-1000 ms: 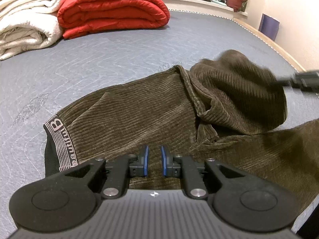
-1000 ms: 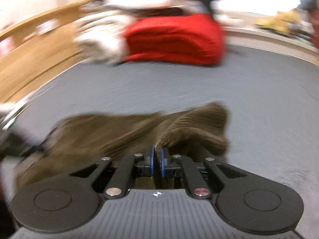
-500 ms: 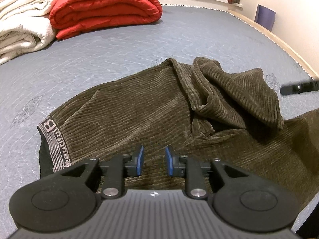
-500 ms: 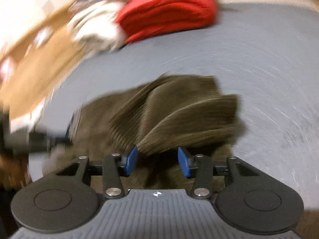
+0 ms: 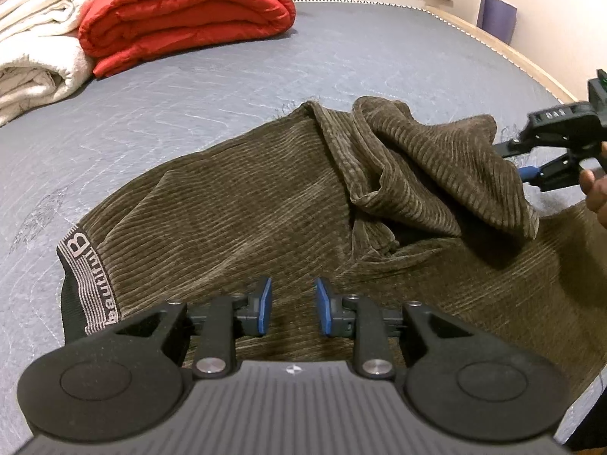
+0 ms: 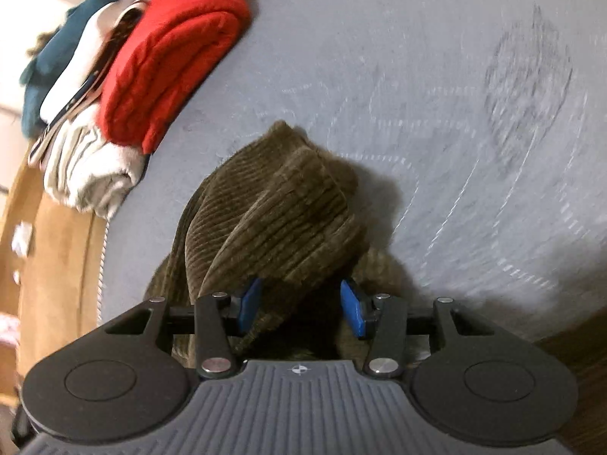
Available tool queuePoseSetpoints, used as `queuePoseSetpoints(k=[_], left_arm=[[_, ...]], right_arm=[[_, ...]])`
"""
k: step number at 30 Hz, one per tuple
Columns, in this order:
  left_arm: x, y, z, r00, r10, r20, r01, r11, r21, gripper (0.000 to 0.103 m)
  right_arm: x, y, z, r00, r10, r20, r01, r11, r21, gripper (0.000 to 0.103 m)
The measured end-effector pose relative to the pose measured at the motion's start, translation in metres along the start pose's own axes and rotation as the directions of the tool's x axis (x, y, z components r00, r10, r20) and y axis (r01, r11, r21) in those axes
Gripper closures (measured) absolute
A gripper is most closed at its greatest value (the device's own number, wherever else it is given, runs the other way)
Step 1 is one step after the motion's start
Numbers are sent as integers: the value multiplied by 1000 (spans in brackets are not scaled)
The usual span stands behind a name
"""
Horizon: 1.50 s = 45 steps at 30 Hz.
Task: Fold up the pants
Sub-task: 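Lift the pant leg with the right gripper and fold it over the pants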
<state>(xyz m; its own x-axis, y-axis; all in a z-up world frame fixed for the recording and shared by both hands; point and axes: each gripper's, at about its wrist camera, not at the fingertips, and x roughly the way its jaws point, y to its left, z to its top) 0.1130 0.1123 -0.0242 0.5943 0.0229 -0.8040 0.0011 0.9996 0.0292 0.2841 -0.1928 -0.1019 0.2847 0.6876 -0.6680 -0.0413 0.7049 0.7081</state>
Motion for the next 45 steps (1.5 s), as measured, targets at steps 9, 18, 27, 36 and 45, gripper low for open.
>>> queuePoseSetpoints(k=[9,18,27,36,45], left_arm=[[2,6,3,1000,-2,5,2,1000,-15,74],[6,4,3,1000,4,0,-4,1000,-1,74],[12,-2,3,1000,15,-6,-15,1000,21,73],[8,0,10,1000,0,19,0,1000,-4,69],[11,-4,8,1000,6,11,-6,1000,18,67]], right_arm=[[24,19,-2,995,95,-15,-94,993,73,62],[0,68,5,962,207,181,-189,976,-110,103],[-14,56,31,988,70,134,-49,987,-151,97],[-13,29,10,1000,-2,23,6,990,-143,49],[29,22,-8,982,144,-121,-132,986,100,42]])
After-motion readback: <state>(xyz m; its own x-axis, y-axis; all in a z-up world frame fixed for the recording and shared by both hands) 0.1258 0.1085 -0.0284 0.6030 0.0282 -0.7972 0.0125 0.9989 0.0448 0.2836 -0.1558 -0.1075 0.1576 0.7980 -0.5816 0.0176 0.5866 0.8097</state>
